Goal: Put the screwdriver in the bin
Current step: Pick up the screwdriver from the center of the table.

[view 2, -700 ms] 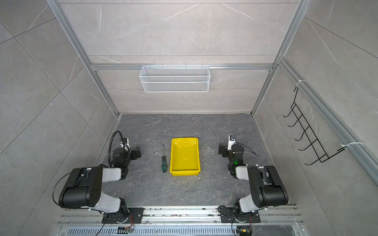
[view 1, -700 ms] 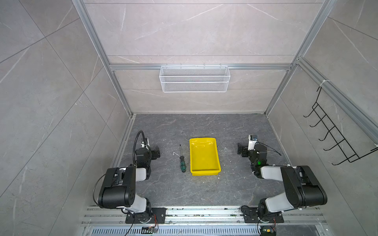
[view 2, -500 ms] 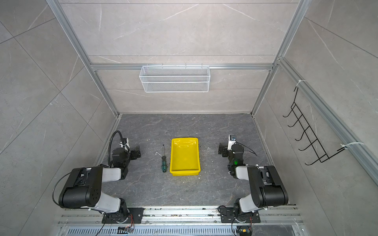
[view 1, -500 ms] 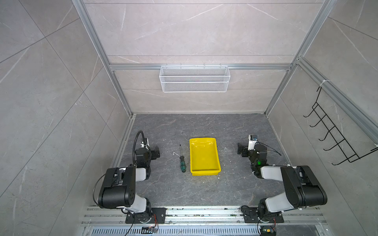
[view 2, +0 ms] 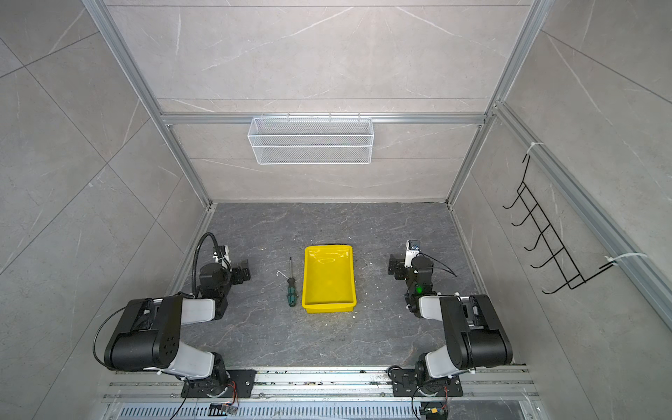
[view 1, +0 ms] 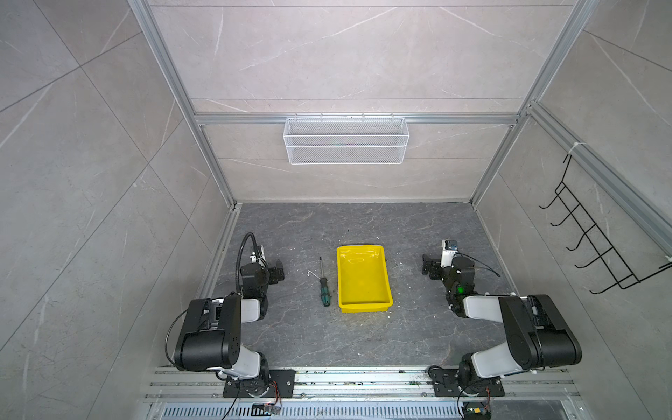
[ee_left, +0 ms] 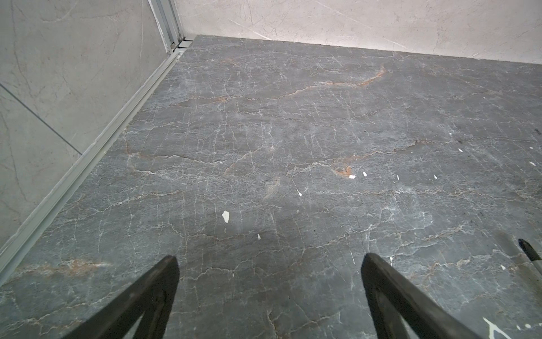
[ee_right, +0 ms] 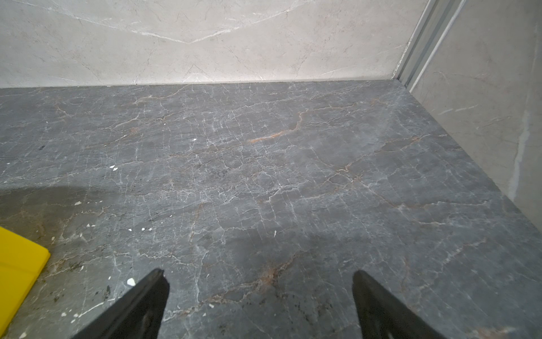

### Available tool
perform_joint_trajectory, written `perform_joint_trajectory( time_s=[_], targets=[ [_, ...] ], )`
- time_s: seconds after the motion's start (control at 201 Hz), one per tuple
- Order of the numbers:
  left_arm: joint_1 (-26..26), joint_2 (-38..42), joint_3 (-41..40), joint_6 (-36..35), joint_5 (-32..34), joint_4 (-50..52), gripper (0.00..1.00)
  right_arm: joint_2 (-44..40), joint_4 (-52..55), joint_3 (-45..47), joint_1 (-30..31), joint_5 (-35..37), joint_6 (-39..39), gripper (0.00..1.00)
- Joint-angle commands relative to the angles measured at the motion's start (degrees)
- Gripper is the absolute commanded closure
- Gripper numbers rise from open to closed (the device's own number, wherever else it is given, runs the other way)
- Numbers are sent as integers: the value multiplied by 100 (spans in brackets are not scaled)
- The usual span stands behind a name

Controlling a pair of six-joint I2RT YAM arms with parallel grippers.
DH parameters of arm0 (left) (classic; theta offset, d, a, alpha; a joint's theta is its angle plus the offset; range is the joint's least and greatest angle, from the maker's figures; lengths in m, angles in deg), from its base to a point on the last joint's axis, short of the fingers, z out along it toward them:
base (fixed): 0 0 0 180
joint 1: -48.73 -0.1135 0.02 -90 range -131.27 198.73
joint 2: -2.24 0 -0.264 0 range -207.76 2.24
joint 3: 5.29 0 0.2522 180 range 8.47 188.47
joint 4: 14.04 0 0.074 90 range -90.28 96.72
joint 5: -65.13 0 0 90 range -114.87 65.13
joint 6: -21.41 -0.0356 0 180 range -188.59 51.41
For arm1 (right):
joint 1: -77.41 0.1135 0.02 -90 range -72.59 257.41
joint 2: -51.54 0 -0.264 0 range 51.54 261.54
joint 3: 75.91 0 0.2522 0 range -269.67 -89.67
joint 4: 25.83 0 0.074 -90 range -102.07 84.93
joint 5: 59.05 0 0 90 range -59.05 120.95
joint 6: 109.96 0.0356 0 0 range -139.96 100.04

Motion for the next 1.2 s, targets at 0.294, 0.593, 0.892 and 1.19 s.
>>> perform_joint_trajectory(
  time_s=[0.294, 0.593, 0.892, 1.19],
  targets=[
    [-32, 6, 102, -97, -118, -118, 0, -6, -109, 3, -2, 18, 1, 0],
    [-76, 7, 111, -22, -65, -102, 0, -6, -109, 3, -3, 18, 3, 0],
    [74, 885, 756, 376, 1307, 1822, 0, -15, -117, 3, -8, 18, 4, 0],
    [214, 2342, 3000, 2178, 1364, 6446, 0, -842, 3844, -2016, 5, -443, 257, 0]
  ],
)
